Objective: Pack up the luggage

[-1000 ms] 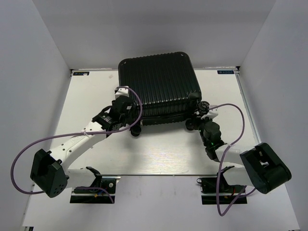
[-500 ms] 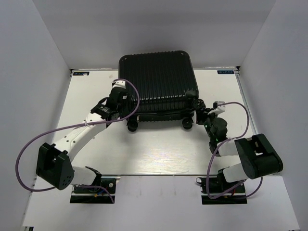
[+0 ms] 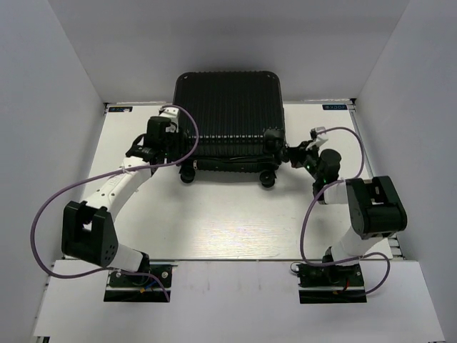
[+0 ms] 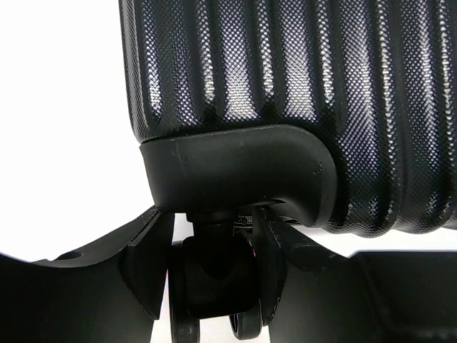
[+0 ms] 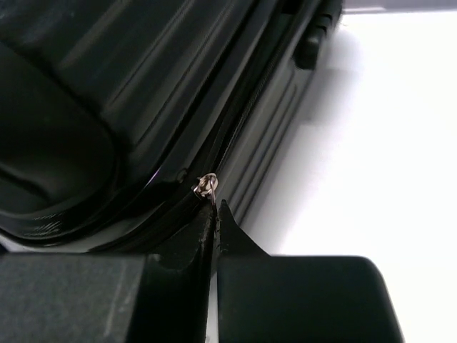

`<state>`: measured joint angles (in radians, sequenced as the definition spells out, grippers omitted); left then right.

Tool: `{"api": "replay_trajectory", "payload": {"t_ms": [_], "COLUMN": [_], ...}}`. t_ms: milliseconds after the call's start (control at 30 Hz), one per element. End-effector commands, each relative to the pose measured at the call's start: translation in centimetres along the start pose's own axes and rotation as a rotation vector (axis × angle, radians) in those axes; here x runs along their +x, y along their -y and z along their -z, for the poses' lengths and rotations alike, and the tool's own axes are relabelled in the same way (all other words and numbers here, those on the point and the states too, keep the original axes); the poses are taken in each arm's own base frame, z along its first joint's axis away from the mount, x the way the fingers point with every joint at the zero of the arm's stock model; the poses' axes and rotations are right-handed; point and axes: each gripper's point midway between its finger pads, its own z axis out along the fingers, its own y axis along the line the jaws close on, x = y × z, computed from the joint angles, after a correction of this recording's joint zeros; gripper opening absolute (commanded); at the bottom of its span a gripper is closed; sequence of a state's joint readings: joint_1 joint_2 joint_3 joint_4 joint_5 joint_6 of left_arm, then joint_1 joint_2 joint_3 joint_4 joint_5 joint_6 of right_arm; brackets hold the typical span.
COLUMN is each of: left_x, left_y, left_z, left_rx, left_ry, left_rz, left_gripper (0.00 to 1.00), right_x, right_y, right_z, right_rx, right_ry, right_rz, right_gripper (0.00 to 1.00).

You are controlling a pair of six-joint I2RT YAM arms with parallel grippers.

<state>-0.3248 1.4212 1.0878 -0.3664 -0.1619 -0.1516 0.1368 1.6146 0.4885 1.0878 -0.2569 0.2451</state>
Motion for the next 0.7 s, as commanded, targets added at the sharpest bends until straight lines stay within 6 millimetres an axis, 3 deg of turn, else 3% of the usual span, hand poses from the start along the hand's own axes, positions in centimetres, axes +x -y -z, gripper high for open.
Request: {"api": "replay_trajectory", "payload": {"t_ms": [0,33,67,100,133,167,200,233,267,300,333,367,400,433,467,500,533,567,600,633,667], "left_x": [4.1,3.9,3.4,3.2,2.9,2.9,2.3,2.5,1.7,1.3,1.9,1.6,0.1,0.8,-0.1,-0.4,-1.3,-1.1,-0.9,-2.2,-1.5], "left_y": [-4.8,-4.8,-5.7,-6.2,-7.4,-7.4,-7.6,-8.5,-8.2,-8.4,-8.9,-9.0,-9.8,-9.8,-9.5,-11.5,-11.5,-12.0,-12.3,-13.1,-13.8], "left_z": [-2.1,-2.3,-2.5,-3.0,-3.3,-3.6,-4.0,-4.4,-4.7,-4.9,-5.6,-5.8,-5.9,-6.9,-7.2,-7.6,-7.8,-8.6,-9.0,-9.1,-10.0], "left_rx": [-0.056,-0.048,-0.056,-0.07,-0.078,-0.044,-0.034,-0.026,0.024,0.03,0.031,0.044,0.03,0.049,0.069,0.045,0.055,0.058,0.083,0.078,0.079], "left_ry": [-0.162,-0.162,-0.158,-0.155,-0.154,-0.155,-0.128,-0.135,-0.11,-0.101,-0.126,-0.121,-0.094,-0.116,-0.098,-0.097,-0.08,-0.087,-0.091,-0.064,-0.082], "left_rz": [-0.16,-0.181,-0.203,-0.203,-0.187,-0.19,-0.176,-0.17,-0.153,-0.148,-0.15,-0.157,-0.154,-0.158,-0.166,-0.138,-0.139,-0.125,-0.113,-0.107,-0.091], "left_gripper": [0.0,0.0,0.0,0.0,0.0,0.0,0.0,0.0,0.0,0.0,0.0,0.0,0.0,0.0,0.0,0.0,0.0,0.0,0.0,0.0,0.0], "right_x": [-4.7,-4.1,-5.3,-4.4,-4.9,-6.1,-5.6,-7.3,-7.4,-5.3,-8.5,-7.2,-7.1,-8.1,-7.8,-9.9,-10.1,-10.8,-10.8,-9.5,-11.6], "right_y": [2.1,2.1,2.3,2.9,3.5,3.5,3.9,4.0,4.3,5.1,5.3,6.1,6.5,7.2,7.4,7.4,7.8,8.5,8.6,9.3,9.4], "right_z": [-2.9,-3.3,-4.0,-4.6,-5.4,-6.2,-6.8,-8.2,-8.7,-9.8,-11.4,-12.4,-13.0,-15.2,-16.0,-17.2,-17.8,-19.8,-20.5,-21.5,-22.9], "right_rx": [0.002,-0.012,-0.01,0.0,0.019,0.021,0.021,0.02,0.024,0.032,0.043,0.057,0.08,0.088,0.097,0.109,0.138,0.146,0.148,0.162,0.162], "right_ry": [0.091,0.068,0.087,0.061,0.054,0.076,0.066,0.102,0.104,0.061,0.126,0.095,0.098,0.127,0.114,0.16,0.165,0.187,0.188,0.162,0.209], "right_rz": [0.131,0.142,0.167,0.186,0.205,0.221,0.216,0.23,0.227,0.216,0.238,0.231,0.23,0.238,0.237,0.26,0.271,0.279,0.28,0.3,0.315], "right_gripper": [0.0,0.0,0.0,0.0,0.0,0.0,0.0,0.0,0.0,0.0,0.0,0.0,0.0,0.0,0.0,0.0,0.0,0.0,0.0,0.0,0.0]}}
